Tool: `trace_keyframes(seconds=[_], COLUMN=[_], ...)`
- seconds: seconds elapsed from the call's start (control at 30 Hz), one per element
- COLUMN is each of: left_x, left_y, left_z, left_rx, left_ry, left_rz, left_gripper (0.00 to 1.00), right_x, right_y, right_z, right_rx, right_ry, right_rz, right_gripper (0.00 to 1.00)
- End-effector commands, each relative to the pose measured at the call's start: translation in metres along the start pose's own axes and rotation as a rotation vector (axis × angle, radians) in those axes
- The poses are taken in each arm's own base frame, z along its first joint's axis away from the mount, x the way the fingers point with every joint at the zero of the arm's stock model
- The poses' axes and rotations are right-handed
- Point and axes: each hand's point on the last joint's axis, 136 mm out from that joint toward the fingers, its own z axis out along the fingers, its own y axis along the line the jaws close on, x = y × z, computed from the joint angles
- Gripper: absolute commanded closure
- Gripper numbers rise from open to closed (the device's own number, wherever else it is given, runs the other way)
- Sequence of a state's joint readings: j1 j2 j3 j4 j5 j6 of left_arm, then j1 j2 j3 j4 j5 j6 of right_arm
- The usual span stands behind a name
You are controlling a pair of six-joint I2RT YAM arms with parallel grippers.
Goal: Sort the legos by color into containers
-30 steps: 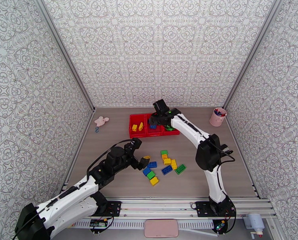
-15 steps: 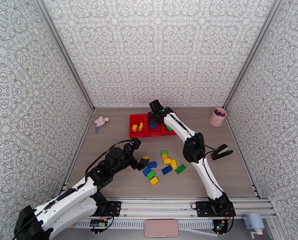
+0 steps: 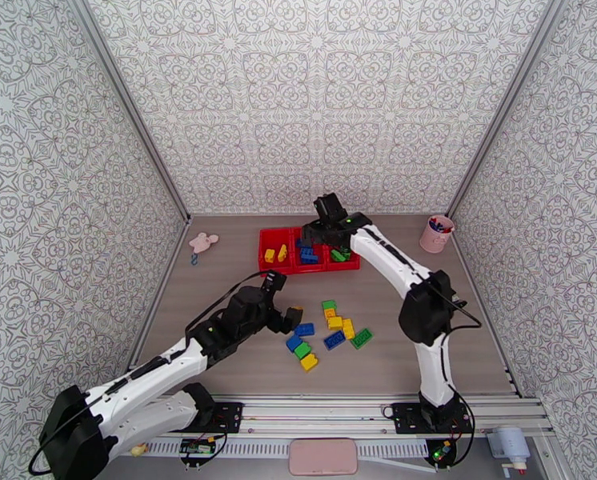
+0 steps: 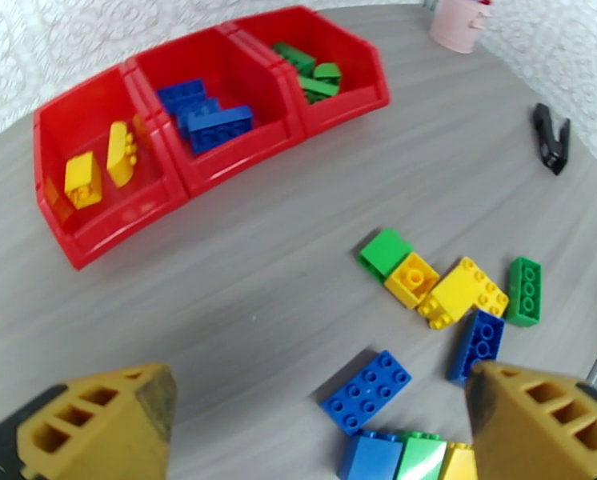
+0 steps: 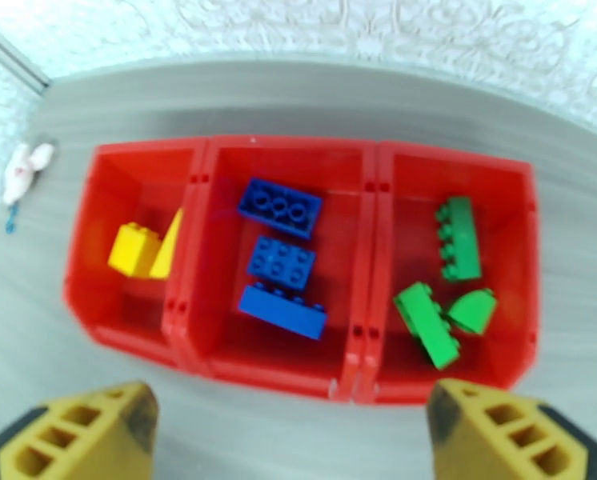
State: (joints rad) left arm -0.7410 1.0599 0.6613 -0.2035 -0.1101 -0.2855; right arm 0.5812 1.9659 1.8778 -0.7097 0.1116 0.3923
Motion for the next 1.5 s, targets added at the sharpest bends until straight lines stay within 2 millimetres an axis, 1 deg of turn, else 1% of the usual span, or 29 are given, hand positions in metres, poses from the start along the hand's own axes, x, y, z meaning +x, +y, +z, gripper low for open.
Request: trace_keyframes(seconds=[0.0, 0.07, 0.13, 0.23, 0.3, 0.37, 0.53, 0.67, 0.77, 0.93, 1.1, 1.3, 1.47], left_x=[0.014, 0.022, 0.027, 0.040, 0.048, 0.058, 0.069, 0.082, 0.093, 0.109, 0.126, 0.135, 0.139], left_y=[0.018, 0.017, 0.012, 0.006, -0.001, -0.007, -0.022, -0.030, -0.035, -0.041, -0.036, -0.031, -0.031], left_z=[0.000, 0.003, 0.004, 0.009, 0.013, 0.018, 0.034, 0.050, 0.059, 0.073, 0.081, 0.088, 0.092], left_rx=[-0.166, -0.200, -0.213, -0.236, -0.235, -0.244, -0.261, -0.289, -0.295, -0.305, -0.344, -0.370, -0.371], left_ry=[0.113, 0.184, 0.237, 0.340, 0.407, 0.479, 0.596, 0.682, 0.737, 0.787, 0.830, 0.842, 0.859], left_rz=[-0.164, -0.213, -0.247, -0.323, -0.361, -0.385, -0.404, -0.397, -0.396, -0.386, -0.390, -0.370, -0.349], left_gripper=[0.00, 0.00, 0.00, 0.00, 0.00, 0.00, 0.00, 0.00, 0.00, 0.00, 0.01, 0.08, 0.16], right_x=[0.002, 0.017, 0.027, 0.047, 0.061, 0.076, 0.103, 0.116, 0.123, 0.125, 0.128, 0.128, 0.125], right_y=[0.000, -0.006, -0.013, -0.025, -0.032, -0.036, -0.045, -0.052, -0.053, -0.053, -0.055, -0.052, -0.050], right_z=[-0.017, -0.029, -0.042, -0.060, -0.069, -0.078, -0.096, -0.103, -0.104, -0.108, -0.109, -0.109, -0.112], right_rx=[-0.061, -0.070, -0.072, -0.066, -0.058, -0.069, -0.072, -0.066, -0.068, -0.077, -0.079, -0.091, -0.100], right_ry=[-0.072, -0.081, -0.103, -0.113, -0.105, -0.088, -0.035, -0.018, -0.003, -0.008, -0.007, -0.015, -0.013], right_rz=[-0.028, -0.034, -0.039, -0.060, -0.080, -0.112, -0.154, -0.163, -0.177, -0.180, -0.180, -0.173, -0.170], right_gripper=[0.06, 0.05, 0.04, 0.03, 0.03, 0.03, 0.03, 0.03, 0.03, 0.03, 0.03, 0.04, 0.04])
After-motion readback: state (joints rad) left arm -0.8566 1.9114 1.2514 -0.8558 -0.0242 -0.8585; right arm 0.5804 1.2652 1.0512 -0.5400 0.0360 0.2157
